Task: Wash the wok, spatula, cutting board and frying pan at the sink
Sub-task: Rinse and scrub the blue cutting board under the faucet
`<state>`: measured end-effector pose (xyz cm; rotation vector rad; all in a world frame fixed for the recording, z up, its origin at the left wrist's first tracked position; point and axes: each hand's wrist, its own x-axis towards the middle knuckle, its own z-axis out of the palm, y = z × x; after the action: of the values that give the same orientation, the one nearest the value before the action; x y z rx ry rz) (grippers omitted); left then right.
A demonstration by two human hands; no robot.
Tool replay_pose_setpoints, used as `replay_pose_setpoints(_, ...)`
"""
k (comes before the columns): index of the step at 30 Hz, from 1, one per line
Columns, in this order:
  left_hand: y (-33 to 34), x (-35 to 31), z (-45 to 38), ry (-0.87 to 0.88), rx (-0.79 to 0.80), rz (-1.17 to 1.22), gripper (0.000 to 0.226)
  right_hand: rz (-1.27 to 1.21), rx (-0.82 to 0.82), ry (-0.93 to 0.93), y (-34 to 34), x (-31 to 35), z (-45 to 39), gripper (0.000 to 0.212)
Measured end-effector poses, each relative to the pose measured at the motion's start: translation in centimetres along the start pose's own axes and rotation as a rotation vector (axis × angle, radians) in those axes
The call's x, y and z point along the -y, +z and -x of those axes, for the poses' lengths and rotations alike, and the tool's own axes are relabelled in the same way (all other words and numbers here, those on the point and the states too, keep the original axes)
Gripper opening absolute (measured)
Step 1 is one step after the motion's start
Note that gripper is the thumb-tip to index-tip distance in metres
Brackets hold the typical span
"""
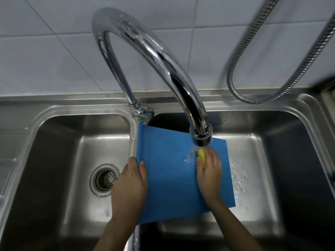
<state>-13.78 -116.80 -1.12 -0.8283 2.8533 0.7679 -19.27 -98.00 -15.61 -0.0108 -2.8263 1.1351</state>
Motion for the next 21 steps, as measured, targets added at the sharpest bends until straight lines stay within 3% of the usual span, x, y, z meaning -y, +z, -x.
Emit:
replay_pose_setpoints(2,0.0,0.1,0.1,-0.004,0.000,0.012,0.024,0.031,-0.100,0.305,-1.1,-3.1,-0.7,0.050)
replay_pose_setpoints(4,0.0,-0.1,0.2,-0.005,0.002,0.011,0.024,0.045,-0.154,0.410,-1.2,-3.6,-1.5,0.049)
replay_pose_setpoints(8,-0.1,-0.3,0.1,0.001,-0.011,-0.023,0.024,0.017,-0.117,0.060,1.3,4.5,-1.2,0.037)
replay_pose_setpoints(11,0.0,0.0,0.0,-0.010,-0.010,0.001,0.023,-0.039,0.104,-0.349,2.8,12.3,-0.4,0.040)
replay_pose_setpoints(14,0.1,-0.1,0.0,-0.001,-0.005,0.017,0.023,-0.093,0.137,-0.433,3.4,13.4,-1.9,0.034)
replay_pose_setpoints(16,0.1,-0.3,-0.1,-0.002,0.001,0.001,0.024,-0.100,0.071,-0.333,3.1,10.4,-3.1,0.035)
replay_pose_setpoints(21,0.3,-0.1,0.0,0.013,-0.031,-0.022,0.024,0.151,-0.056,0.197,0.1,-1.9,-3.6,0.041)
